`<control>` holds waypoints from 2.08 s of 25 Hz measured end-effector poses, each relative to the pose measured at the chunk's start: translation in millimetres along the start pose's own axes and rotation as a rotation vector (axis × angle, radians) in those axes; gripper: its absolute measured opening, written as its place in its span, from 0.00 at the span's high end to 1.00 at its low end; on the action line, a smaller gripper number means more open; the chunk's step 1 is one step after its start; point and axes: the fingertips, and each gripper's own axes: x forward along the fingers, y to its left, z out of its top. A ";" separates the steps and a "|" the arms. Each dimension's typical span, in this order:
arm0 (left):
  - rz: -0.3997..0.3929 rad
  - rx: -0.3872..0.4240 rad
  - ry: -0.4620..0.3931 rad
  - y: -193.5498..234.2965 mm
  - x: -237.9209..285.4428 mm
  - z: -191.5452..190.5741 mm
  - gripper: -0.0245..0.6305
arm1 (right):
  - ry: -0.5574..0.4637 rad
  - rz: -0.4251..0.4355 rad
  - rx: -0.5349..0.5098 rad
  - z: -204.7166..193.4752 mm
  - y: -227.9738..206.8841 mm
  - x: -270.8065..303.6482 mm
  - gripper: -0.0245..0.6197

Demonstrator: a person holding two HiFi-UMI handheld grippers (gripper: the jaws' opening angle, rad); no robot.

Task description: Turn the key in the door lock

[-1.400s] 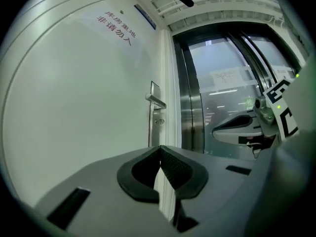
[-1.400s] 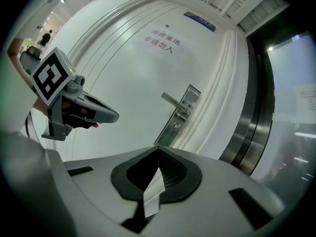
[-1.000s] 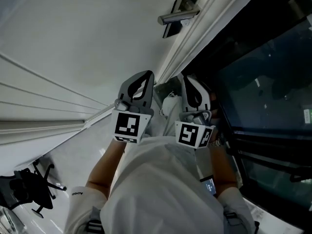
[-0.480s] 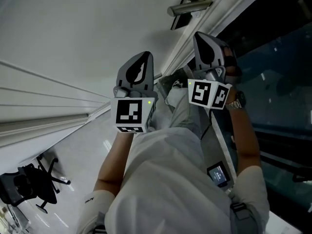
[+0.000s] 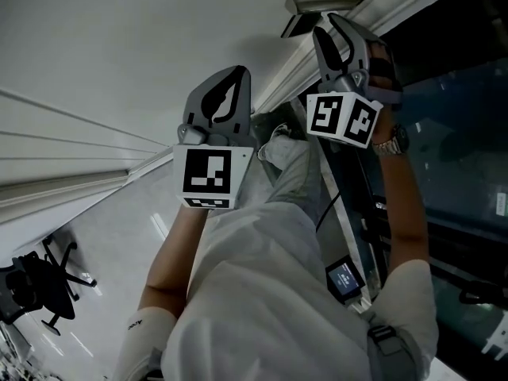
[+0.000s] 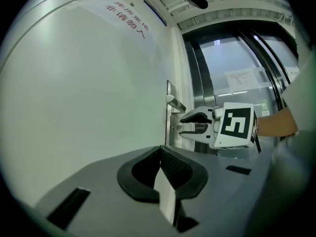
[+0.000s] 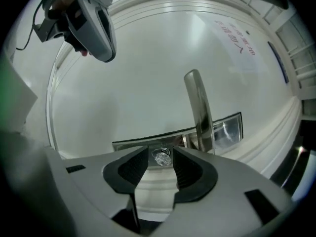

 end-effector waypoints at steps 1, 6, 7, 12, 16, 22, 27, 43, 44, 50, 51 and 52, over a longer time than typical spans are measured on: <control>0.000 0.001 0.003 0.4 0.3 -1.2 0.95 | 0.011 -0.001 -0.015 -0.9 0.5 2.4 0.75; -0.001 -0.017 0.005 1.7 2.2 -2.0 0.95 | 0.080 -0.032 -0.100 -13.1 0.2 16.3 0.75; -0.003 -0.021 0.000 1.3 3.8 -1.9 0.95 | 0.093 -0.044 -0.117 -16.9 -0.3 20.0 0.75; 0.006 -0.063 -0.046 1.7 11.5 2.1 0.95 | 0.095 -0.113 -0.091 -18.5 -3.0 30.4 0.75; -0.014 -0.066 -0.052 -5.4 15.8 4.3 0.95 | 0.092 -0.134 -0.064 -18.4 -5.6 30.4 0.75; 0.005 -0.074 -0.056 -0.8 17.2 5.0 0.95 | 0.091 -0.150 -0.034 -20.2 -9.0 31.5 0.89; 0.014 -0.085 -0.047 2.0 15.4 2.8 0.95 | 0.089 -0.153 0.032 -18.7 -11.8 32.4 0.94; 0.039 -0.080 -0.048 -4.1 4.0 3.2 0.95 | 0.031 0.142 1.026 -24.4 -19.2 35.3 0.94; 0.046 -0.079 -0.048 -3.5 3.4 3.7 0.95 | 0.023 0.166 1.104 -24.9 -19.6 35.4 0.94; 0.078 -0.092 -0.056 -0.5 2.5 8.1 0.95 | -0.001 0.321 1.564 -31.8 -20.5 34.1 0.94; 0.080 -0.098 -0.059 -0.3 3.1 8.5 0.95 | -0.011 0.344 1.627 -31.6 -20.6 34.9 0.94; 0.080 -0.103 -0.061 -0.6 3.7 8.8 0.95 | -0.022 0.366 1.689 -31.2 -20.6 35.6 0.94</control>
